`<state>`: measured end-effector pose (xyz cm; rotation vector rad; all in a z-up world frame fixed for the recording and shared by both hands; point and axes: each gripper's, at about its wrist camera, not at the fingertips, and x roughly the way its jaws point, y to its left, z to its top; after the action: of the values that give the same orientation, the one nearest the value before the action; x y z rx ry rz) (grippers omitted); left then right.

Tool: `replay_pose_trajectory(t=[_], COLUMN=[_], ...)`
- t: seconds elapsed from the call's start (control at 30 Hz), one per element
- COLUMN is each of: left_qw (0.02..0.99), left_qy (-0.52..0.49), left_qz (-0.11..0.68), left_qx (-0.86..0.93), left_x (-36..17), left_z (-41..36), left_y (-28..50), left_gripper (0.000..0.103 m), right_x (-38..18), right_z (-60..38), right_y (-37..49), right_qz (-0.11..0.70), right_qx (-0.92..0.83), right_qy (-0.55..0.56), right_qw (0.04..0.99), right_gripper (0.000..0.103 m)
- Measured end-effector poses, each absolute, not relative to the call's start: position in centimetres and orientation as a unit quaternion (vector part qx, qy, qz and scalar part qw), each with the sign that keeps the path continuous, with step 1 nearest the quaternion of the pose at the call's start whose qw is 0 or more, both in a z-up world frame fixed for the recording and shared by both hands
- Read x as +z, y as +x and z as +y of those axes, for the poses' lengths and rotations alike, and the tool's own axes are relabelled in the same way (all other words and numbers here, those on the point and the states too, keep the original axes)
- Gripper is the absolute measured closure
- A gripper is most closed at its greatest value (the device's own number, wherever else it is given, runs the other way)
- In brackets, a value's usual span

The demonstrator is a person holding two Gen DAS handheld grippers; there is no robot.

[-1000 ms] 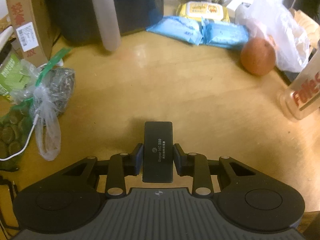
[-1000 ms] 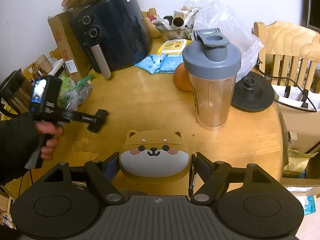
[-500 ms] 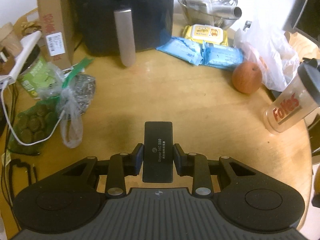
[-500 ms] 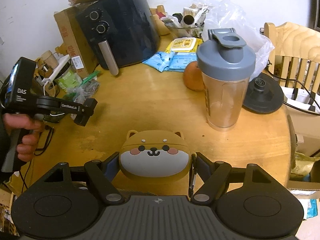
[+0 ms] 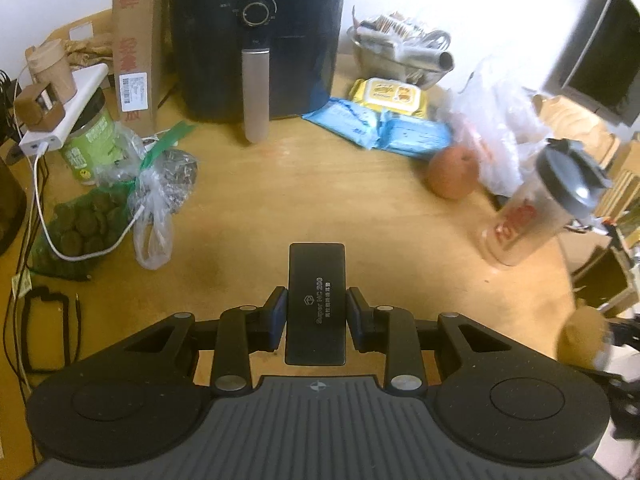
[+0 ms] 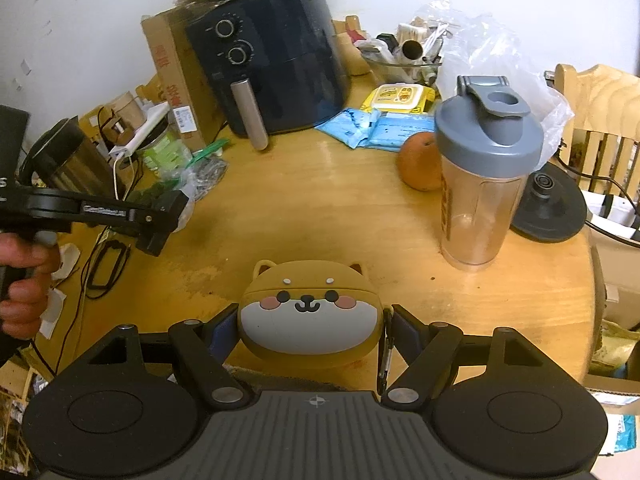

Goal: Organize rigid objects
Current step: 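Carry the black case with the left tool while the right tool carries the shiba-dog case to the box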

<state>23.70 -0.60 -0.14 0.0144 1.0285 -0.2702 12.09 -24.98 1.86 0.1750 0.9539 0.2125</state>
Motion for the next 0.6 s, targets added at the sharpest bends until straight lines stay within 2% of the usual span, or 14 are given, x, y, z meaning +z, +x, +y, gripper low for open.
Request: replay_pose_trajectory(t=[0.6], left_qw=[0.83], left_qy=[-0.069], left_qz=[0.52], left_qx=[-0.189], left_x=[-0.8], left_z=[2.0], left_y=[14.7], left_gripper=[0.072], right_x=[1.0], right_z=[-24.3], right_y=[9.1], right_qz=[0.472], right_qx=[0.096], right_qy=[0.096], right_qw=[0.871], right_gripper=[0.024])
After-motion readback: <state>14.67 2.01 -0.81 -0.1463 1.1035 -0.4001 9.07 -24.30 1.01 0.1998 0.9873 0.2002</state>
